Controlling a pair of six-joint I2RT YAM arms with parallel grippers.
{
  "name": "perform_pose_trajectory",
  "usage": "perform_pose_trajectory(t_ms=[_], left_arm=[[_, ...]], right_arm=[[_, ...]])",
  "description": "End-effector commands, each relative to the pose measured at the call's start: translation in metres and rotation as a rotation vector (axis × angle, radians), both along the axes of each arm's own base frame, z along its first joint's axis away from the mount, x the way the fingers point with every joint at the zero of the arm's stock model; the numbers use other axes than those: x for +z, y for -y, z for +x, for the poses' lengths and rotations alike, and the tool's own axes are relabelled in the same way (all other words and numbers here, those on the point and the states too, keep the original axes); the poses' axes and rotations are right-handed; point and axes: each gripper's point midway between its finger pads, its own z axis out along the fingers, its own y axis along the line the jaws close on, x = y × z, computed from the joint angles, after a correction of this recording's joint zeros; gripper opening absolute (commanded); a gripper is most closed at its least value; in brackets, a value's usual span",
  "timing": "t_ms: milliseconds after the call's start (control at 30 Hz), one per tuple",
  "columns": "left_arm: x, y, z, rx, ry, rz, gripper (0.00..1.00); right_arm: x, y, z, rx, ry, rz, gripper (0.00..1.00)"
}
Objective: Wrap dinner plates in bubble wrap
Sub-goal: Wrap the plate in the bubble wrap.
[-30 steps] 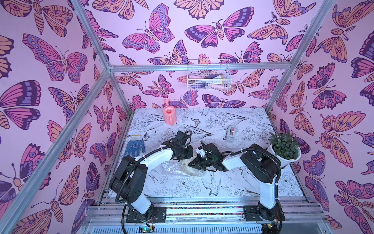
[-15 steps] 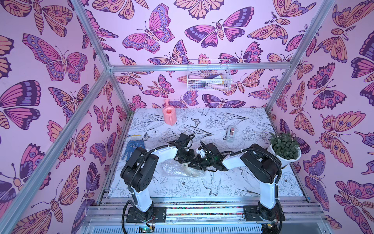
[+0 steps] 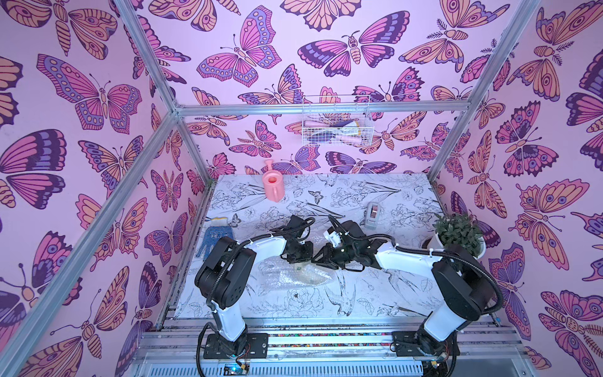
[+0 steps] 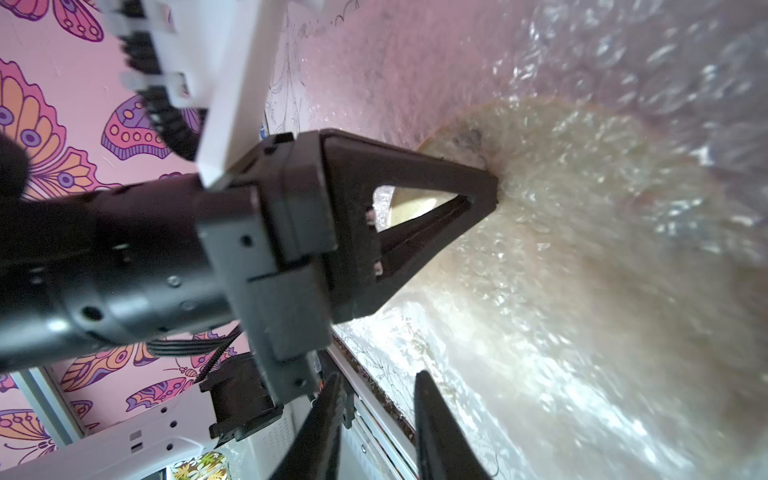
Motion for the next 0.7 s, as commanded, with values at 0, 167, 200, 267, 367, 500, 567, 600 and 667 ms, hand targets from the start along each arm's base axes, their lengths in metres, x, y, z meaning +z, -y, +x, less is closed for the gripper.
perform_pose_trajectory(t_ms=[0,167,200,267,367,500,567,600,667], left_arm=[[-0.028,-0.022,-0.023,-0.004,-0.098,0.119,0.0],[-0.018,-0.017,-0.019,-0.003,-0.081,0.096,0.0],[-0.016,-0.017,-0.019,-0.001,-0.078,0.093,0.0],[-0.011,-0.015,-0.016,0.001,-0.07,0.082,0.0],[0.0,-0.011,-0.013,0.003,-0.053,0.062,0.0],[0.025,-0.008,-0.009,0.011,-0.016,0.031,0.0],[0.041,-0.006,-0.009,0.017,0.003,0.008,0.0],[0.049,-0.005,-0.01,0.02,0.01,-0.007,0.0],[0.06,-0.003,-0.014,0.026,0.014,-0.027,0.0]], right_arm=[[-0.027,0.014,-0.01,0.019,-0.032,-0.091,0.18],[-0.047,0.002,-0.014,0.043,-0.079,-0.059,0.05],[-0.052,0.002,-0.014,0.044,-0.09,-0.057,0.03],[-0.061,0.002,-0.016,0.044,-0.106,-0.063,0.01],[-0.075,0.005,-0.017,0.041,-0.124,-0.092,0.0],[-0.086,0.007,-0.018,0.037,-0.14,-0.111,0.0],[-0.089,0.008,-0.019,0.036,-0.143,-0.114,0.0],[-0.09,0.008,-0.019,0.034,-0.146,-0.114,0.0],[-0.09,0.008,-0.019,0.034,-0.147,-0.114,0.0]])
